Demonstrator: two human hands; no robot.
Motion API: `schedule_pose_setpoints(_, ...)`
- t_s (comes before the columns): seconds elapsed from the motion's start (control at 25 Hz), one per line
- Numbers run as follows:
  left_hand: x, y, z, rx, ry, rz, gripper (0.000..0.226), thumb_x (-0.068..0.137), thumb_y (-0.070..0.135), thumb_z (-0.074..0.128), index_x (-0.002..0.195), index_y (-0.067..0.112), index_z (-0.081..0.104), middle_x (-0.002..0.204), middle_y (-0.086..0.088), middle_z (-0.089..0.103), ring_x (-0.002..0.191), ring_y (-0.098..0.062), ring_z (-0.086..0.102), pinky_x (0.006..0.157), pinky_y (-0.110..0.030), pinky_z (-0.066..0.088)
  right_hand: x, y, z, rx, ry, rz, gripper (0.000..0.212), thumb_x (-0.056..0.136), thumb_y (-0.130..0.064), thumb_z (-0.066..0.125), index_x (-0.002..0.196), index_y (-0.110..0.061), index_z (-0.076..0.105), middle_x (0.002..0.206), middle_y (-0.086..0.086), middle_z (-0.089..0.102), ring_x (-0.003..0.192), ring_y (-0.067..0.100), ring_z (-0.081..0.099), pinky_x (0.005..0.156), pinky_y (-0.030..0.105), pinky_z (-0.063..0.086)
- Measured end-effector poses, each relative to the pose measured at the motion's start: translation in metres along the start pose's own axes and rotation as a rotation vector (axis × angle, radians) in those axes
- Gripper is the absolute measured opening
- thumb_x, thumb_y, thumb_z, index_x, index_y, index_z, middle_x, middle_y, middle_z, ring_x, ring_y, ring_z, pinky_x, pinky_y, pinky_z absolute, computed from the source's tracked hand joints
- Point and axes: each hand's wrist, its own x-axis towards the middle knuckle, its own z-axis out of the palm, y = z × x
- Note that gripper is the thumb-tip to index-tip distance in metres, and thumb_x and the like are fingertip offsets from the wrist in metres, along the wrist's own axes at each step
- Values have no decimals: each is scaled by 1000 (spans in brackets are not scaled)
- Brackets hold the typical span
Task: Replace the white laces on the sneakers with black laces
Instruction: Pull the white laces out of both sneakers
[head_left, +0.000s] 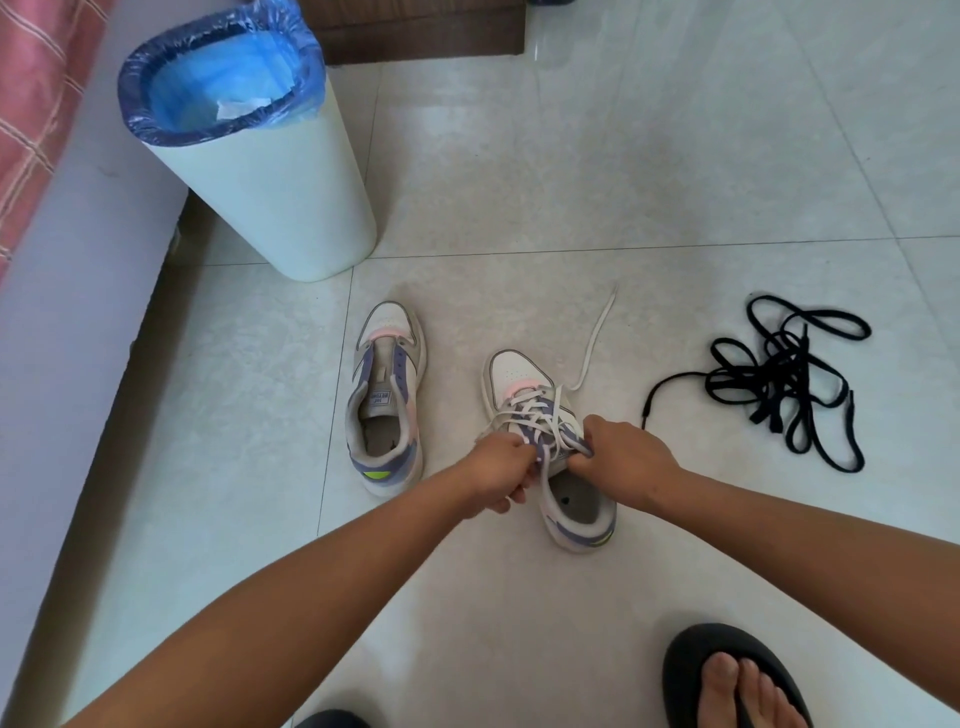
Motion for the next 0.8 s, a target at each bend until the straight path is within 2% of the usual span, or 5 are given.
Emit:
schedule_pose_setpoints(0.08, 7, -1, -13, 182, 105, 94, 23, 97, 15, 35, 78, 10, 46, 72, -8, 49, 58, -19, 47, 52, -27, 35, 0, 1, -1, 5, -4, 3, 23, 89, -38, 47, 88, -17, 39, 81, -1, 50, 75, 22, 49, 56, 29, 32)
schedule_pose_setpoints(0.28, 20, 11, -77, 1105, 634, 149, 24, 97, 10, 35, 117, 7, 48, 116, -13, 58, 105, -31, 58, 78, -36, 44, 0, 7, -3, 21, -35, 32, 23, 89, -38, 48, 89, -17, 40, 86, 0, 50, 78, 22, 49, 63, 30, 34)
schedule_pose_setpoints(0.44, 25, 20, -107, 1380, 774, 115, 28, 90, 0, 50, 117, 4, 45, 109, -9, 57, 94, -25, 62, 54, -26, 35, 0, 11, -3, 28, -16, 45, 23, 89, -38, 48, 91, -17, 40, 88, 2, 52, 79, 22, 48, 65, 30, 35)
schedule_pose_setpoints(0.64, 21, 46, -125, 1312, 828, 94, 30, 85, 0, 56, 113, 2, 47, 108, -12, 58, 96, -29, 61, 56, -27, 30, 2, 16, -2, -17, -14, 23, 23, 89, -38, 48, 89, -17, 39, 93, 5, 57, 78, 22, 49, 63, 30, 34)
schedule_pose_setpoints(0.8, 11, 44, -82, 903, 555, 210, 25, 96, 25, 41, 106, 6, 55, 111, -16, 61, 101, -32, 57, 75, -32, 39, -5, 22, -4, 103, -14, -15, 28, 90, -43, 47, 85, -18, 36, 74, -3, 51, 70, 20, 50, 55, 29, 32)
